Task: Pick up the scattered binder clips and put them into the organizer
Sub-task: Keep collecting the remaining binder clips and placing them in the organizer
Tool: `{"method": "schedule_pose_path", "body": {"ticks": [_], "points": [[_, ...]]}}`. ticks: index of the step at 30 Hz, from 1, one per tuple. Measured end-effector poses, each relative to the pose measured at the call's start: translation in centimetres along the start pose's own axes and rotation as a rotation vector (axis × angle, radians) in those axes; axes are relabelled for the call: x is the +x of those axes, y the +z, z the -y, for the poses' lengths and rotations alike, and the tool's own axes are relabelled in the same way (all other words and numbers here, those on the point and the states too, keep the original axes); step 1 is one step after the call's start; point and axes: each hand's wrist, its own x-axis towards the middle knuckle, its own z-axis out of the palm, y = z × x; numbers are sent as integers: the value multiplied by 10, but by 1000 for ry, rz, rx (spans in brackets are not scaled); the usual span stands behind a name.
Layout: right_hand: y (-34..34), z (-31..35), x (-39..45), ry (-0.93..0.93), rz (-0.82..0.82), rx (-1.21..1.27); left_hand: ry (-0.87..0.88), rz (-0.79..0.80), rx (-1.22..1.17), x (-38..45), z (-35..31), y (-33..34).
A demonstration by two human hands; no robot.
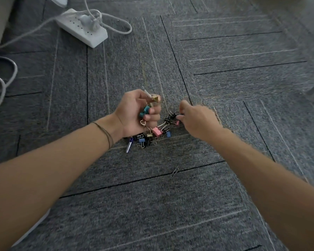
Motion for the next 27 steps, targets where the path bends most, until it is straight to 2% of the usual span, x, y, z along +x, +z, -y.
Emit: {"method": "schedule_pose_path", "body": {"ticks": [2,3,6,7,9,11,15,18,20,22,24,27], "points": [[0,-1,0,18,27,108,-16,-24,-21,0,-1,2],[-1,-3,0,73,43,303,-31,-48,-27,0,-1,3],[-12,-15,-6,336,70,1330,-74,-98,-33,3,-1,0],[-15,-19,-11,357,98,1609,-86,-102,-44,3,-2,-1],[-17,-24,-18,328,132,1970,-110,-121,-95,3,-1,-1],[-16,-23,-22,309,137,2138,-115,-167,-165,3,0,0],[-19,-14,-25,298,157,2149,-141,-215,-178,2,2,-1],[-23,-7,-25,364,206,2034,-154,-229,24,-1,0,0],[-23,-1,-23,468,241,1840,-120,-315,291,-2,2,0],[-22,3,-22,503,234,1592,-66,-417,690,-4,7,6],[-23,8,-22,432,185,1324,10,-492,1102,-4,14,10],[-18,13,-21,313,90,886,51,-502,1475,-4,25,14]]}}
